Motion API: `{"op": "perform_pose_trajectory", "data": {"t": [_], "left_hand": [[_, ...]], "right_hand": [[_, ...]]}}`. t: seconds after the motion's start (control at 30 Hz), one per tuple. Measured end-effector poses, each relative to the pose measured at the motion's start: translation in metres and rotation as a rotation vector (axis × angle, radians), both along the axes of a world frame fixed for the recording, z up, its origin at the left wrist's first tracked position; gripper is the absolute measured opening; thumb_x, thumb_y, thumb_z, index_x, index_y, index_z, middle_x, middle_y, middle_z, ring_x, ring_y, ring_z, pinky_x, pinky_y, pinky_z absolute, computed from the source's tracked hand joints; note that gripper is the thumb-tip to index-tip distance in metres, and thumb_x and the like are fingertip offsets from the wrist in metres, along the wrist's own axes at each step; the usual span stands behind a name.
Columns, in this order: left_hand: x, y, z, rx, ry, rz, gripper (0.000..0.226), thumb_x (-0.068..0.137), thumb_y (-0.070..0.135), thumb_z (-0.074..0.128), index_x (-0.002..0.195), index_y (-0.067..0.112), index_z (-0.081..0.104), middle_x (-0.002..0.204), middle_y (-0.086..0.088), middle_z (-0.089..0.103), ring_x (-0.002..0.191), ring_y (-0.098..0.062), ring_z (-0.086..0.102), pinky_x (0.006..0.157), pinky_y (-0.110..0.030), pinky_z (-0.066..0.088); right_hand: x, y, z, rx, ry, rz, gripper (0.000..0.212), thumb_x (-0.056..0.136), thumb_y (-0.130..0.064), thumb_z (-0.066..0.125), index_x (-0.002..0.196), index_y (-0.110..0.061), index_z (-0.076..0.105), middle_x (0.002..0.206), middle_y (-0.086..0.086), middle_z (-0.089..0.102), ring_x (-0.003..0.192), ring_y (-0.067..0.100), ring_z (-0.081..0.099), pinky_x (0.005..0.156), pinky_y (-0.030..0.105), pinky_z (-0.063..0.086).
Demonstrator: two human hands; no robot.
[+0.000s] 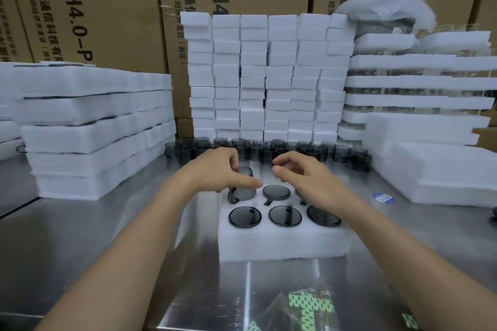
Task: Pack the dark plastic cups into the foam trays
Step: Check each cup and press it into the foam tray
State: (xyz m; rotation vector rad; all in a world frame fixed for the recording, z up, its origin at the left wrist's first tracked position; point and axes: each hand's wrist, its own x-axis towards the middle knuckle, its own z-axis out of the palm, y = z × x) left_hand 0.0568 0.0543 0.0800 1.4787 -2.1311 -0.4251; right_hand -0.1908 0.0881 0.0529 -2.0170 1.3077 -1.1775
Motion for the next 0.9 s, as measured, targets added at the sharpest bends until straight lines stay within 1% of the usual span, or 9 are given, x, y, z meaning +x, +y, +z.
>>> {"op": "perform_pose_trajectory", "data": {"t": [0.07, 0.3, 0.47, 0.57, 0.63, 0.7, 0.77, 0.83, 0.9], "left_hand": [[-0.004, 0.0, -0.002, -0.063, -0.075, 0.045, 0.082, 0.047, 0.091, 0.08, 0.082, 0.024, 0.051, 0.07, 0.011, 0.06, 0.061, -0.013, 0.053, 0.064, -0.036, 0.042], [-0.006, 0.0, -0.003, -0.176, -0.212, 0.043, 0.08, 0.049, 0.097, 0.07, 0.086, 0.028, 0.051, 0.078, 0.01, 0.064, 0.07, -0.014, 0.055, 0.061, -0.036, 0.039], [0.002, -0.003, -0.001, -0.054, -0.175, -0.075, 0.08, 0.05, 0.091, 0.08, 0.086, 0.025, 0.054, 0.081, 0.009, 0.062, 0.07, -0.014, 0.052, 0.065, -0.034, 0.042], [0.003, -0.004, -0.003, 0.03, -0.177, -0.107, 0.083, 0.053, 0.091, 0.081, 0.086, 0.02, 0.056, 0.075, 0.012, 0.058, 0.067, -0.012, 0.049, 0.064, -0.03, 0.039], [0.001, -0.004, -0.005, 0.043, -0.212, -0.089, 0.088, 0.05, 0.098, 0.076, 0.09, 0.022, 0.059, 0.077, 0.013, 0.061, 0.07, -0.011, 0.054, 0.064, -0.031, 0.042], [-0.003, -0.002, -0.005, 0.003, -0.268, -0.061, 0.085, 0.052, 0.106, 0.064, 0.094, 0.033, 0.063, 0.089, 0.013, 0.066, 0.083, -0.01, 0.062, 0.071, -0.034, 0.049], [-0.008, 0.002, -0.004, -0.029, -0.269, -0.071, 0.086, 0.064, 0.11, 0.043, 0.122, 0.05, 0.063, 0.118, 0.013, 0.066, 0.114, -0.012, 0.06, 0.095, -0.041, 0.052], [-0.019, 0.007, -0.006, -0.005, -0.212, -0.131, 0.09, 0.08, 0.104, 0.023, 0.154, 0.056, 0.042, 0.156, 0.011, 0.053, 0.147, -0.017, 0.044, 0.12, -0.052, 0.038], [-0.035, 0.011, -0.015, 0.039, -0.291, -0.207, 0.089, 0.089, 0.094, 0.006, 0.166, 0.052, 0.021, 0.172, 0.009, 0.037, 0.161, -0.02, 0.026, 0.13, -0.054, 0.021]], "right_hand": [[0.0, 0.001, 0.0, -0.011, 0.041, 0.001, 0.013, 0.1, -0.042, 0.067, 0.111, -0.037, 0.071, 0.103, -0.013, 0.073, 0.095, -0.003, 0.066, 0.079, 0.018, 0.044], [0.001, 0.002, 0.002, -0.029, 0.12, 0.003, 0.013, 0.101, -0.039, 0.068, 0.111, -0.032, 0.073, 0.104, -0.012, 0.074, 0.097, 0.001, 0.066, 0.086, 0.018, 0.049], [0.001, 0.005, 0.001, -0.035, 0.143, -0.002, 0.013, 0.101, -0.038, 0.068, 0.111, -0.031, 0.074, 0.101, -0.012, 0.074, 0.095, 0.0, 0.065, 0.082, 0.016, 0.046], [0.001, 0.005, 0.002, -0.035, 0.154, -0.004, 0.012, 0.101, -0.038, 0.068, 0.109, -0.031, 0.074, 0.1, -0.012, 0.075, 0.096, 0.002, 0.066, 0.085, 0.021, 0.049], [0.002, 0.005, 0.002, -0.04, 0.17, -0.008, 0.011, 0.101, -0.039, 0.068, 0.108, -0.033, 0.074, 0.099, -0.014, 0.075, 0.097, 0.002, 0.067, 0.089, 0.026, 0.052], [0.002, 0.005, 0.003, -0.047, 0.174, -0.009, 0.01, 0.101, -0.039, 0.068, 0.107, -0.033, 0.074, 0.099, -0.014, 0.075, 0.098, 0.003, 0.067, 0.093, 0.031, 0.053], [0.002, 0.006, 0.003, -0.05, 0.165, -0.001, 0.01, 0.101, -0.037, 0.068, 0.107, -0.033, 0.074, 0.1, -0.012, 0.076, 0.099, 0.006, 0.068, 0.095, 0.035, 0.054], [0.002, 0.006, 0.003, -0.06, 0.179, 0.004, 0.01, 0.101, -0.036, 0.067, 0.108, -0.033, 0.074, 0.101, -0.012, 0.077, 0.101, 0.009, 0.069, 0.097, 0.039, 0.054], [0.001, 0.005, 0.002, -0.064, 0.217, -0.014, 0.011, 0.101, -0.03, 0.067, 0.11, -0.031, 0.074, 0.104, -0.012, 0.077, 0.105, 0.01, 0.069, 0.097, 0.04, 0.054]]}}
